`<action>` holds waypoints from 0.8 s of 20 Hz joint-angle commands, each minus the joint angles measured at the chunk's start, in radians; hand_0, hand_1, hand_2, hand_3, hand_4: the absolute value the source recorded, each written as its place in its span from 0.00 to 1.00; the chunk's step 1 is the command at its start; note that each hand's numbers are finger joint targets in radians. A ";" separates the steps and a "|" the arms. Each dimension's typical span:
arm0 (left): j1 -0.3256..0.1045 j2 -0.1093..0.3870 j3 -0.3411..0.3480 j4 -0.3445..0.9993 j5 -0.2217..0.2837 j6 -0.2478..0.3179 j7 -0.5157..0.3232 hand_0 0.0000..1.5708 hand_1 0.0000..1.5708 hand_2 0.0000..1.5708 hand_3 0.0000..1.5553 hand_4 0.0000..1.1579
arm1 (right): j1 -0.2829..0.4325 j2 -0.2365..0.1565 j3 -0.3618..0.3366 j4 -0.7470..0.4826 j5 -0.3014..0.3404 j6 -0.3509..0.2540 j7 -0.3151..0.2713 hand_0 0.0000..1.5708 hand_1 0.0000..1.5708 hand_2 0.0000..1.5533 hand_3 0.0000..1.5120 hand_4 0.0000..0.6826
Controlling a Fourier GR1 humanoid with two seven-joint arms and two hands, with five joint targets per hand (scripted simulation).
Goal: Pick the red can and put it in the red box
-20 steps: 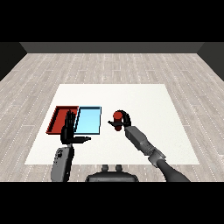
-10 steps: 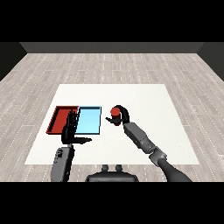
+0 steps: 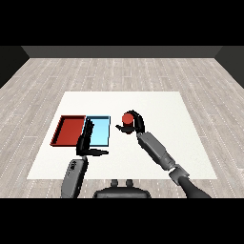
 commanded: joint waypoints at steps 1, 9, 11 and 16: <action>-0.012 -0.005 -0.063 -0.007 0.002 0.039 0.068 0.00 0.00 0.00 0.00 0.00 | 0.105 -0.021 0.015 -0.201 0.058 -0.053 0.064 0.92 0.92 0.92 0.92 0.96; -0.081 -0.005 -0.174 0.080 0.039 0.132 0.067 0.00 0.00 0.00 0.00 0.00 | 0.255 -0.004 0.037 -0.456 0.168 -0.108 0.179 0.92 0.92 0.92 0.91 0.96; -0.112 -0.005 -0.156 0.088 0.033 0.130 0.071 0.00 0.00 0.00 0.00 0.00 | 0.230 0.056 -0.028 -0.360 0.195 -0.065 0.148 0.92 0.92 0.92 0.91 0.95; -0.117 -0.005 -0.250 0.129 0.065 0.184 0.090 0.00 0.00 0.00 0.00 0.00 | 0.298 0.019 -0.041 -0.487 0.245 -0.024 0.206 0.93 0.93 0.93 0.92 0.97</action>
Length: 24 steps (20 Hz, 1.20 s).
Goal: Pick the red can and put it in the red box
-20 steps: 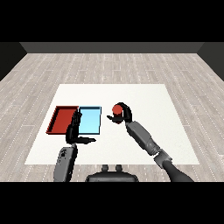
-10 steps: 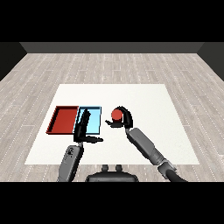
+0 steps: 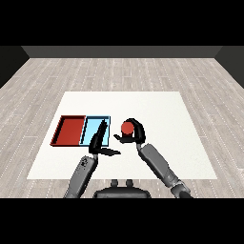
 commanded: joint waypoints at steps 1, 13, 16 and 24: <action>-0.051 0.000 -0.065 0.126 0.034 0.064 -0.066 0.00 0.00 0.00 0.00 0.00 | -0.010 0.071 -0.001 0.054 0.046 0.004 -0.003 0.93 0.93 0.93 0.92 0.93; -0.156 0.000 -0.014 0.376 0.131 -0.008 -0.174 0.00 0.00 0.00 0.00 0.00 | 0.024 0.074 -0.079 0.039 0.100 0.098 -0.015 0.92 0.92 0.92 0.91 0.93; -0.129 0.000 -0.092 0.262 0.133 0.069 -0.061 0.00 0.00 0.00 0.00 0.00 | -0.027 0.074 -0.022 0.063 0.058 0.036 -0.025 0.91 0.91 0.92 0.91 0.92; -0.171 0.000 -0.141 0.312 0.208 0.073 -0.124 0.00 0.00 0.00 0.00 0.00 | 0.021 0.075 0.100 -0.110 0.036 -0.073 0.074 0.94 0.94 0.93 0.91 0.91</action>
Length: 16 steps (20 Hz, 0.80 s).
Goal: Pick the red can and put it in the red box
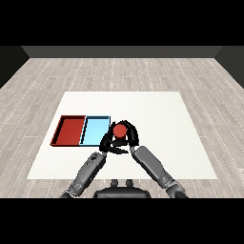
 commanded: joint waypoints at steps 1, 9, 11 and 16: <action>0.017 0.000 0.000 0.055 0.007 -0.034 -0.067 0.00 0.00 0.00 0.00 0.00 | -0.018 0.001 0.012 -0.018 -0.014 -0.004 0.013 0.95 0.95 0.93 0.91 0.91; -0.066 0.000 -0.015 0.017 0.042 0.036 -0.013 0.00 0.00 0.00 0.00 0.00 | -0.027 0.001 0.131 0.017 -0.079 -0.086 -0.057 0.94 0.94 0.94 0.91 0.91; -0.001 0.009 0.002 -0.037 0.001 -0.023 0.000 0.00 0.00 0.00 0.00 0.05 | -0.011 0.001 0.106 0.015 -0.058 -0.055 -0.038 0.94 0.94 0.94 0.91 0.93; -0.050 0.000 -0.041 0.006 -0.016 0.211 0.037 0.00 0.00 0.00 0.00 0.52 | -0.102 0.001 0.030 0.115 -0.110 0.020 -0.053 0.93 0.93 0.93 0.90 0.92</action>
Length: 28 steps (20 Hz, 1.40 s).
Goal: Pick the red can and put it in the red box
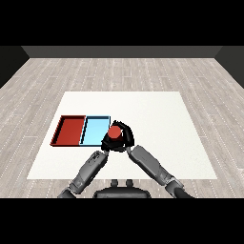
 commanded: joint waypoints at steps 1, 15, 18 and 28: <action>0.010 -0.004 -0.009 0.004 0.009 0.156 0.028 0.39 0.39 0.40 0.00 0.52 | -0.039 0.002 -0.022 0.077 -0.012 0.028 -0.036 0.94 0.94 0.93 0.90 0.92; -0.070 -0.003 -0.036 0.016 0.038 0.342 0.036 1.00 1.00 0.96 0.91 0.83 | 0.035 0.002 0.080 -0.047 -0.029 -0.076 -0.016 0.91 0.91 0.93 0.91 0.90; -0.035 -0.003 -0.069 -0.072 0.003 0.389 0.085 1.00 1.00 0.97 0.92 0.83 | -0.039 0.001 0.051 -0.007 -0.112 -0.041 -0.030 0.93 0.93 0.93 0.91 0.87; -0.027 0.014 0.021 -0.061 -0.068 0.320 0.102 1.00 1.00 0.97 0.94 0.97 | 0.044 0.002 0.018 -0.079 0.105 0.005 0.098 0.00 0.00 0.00 0.00 0.00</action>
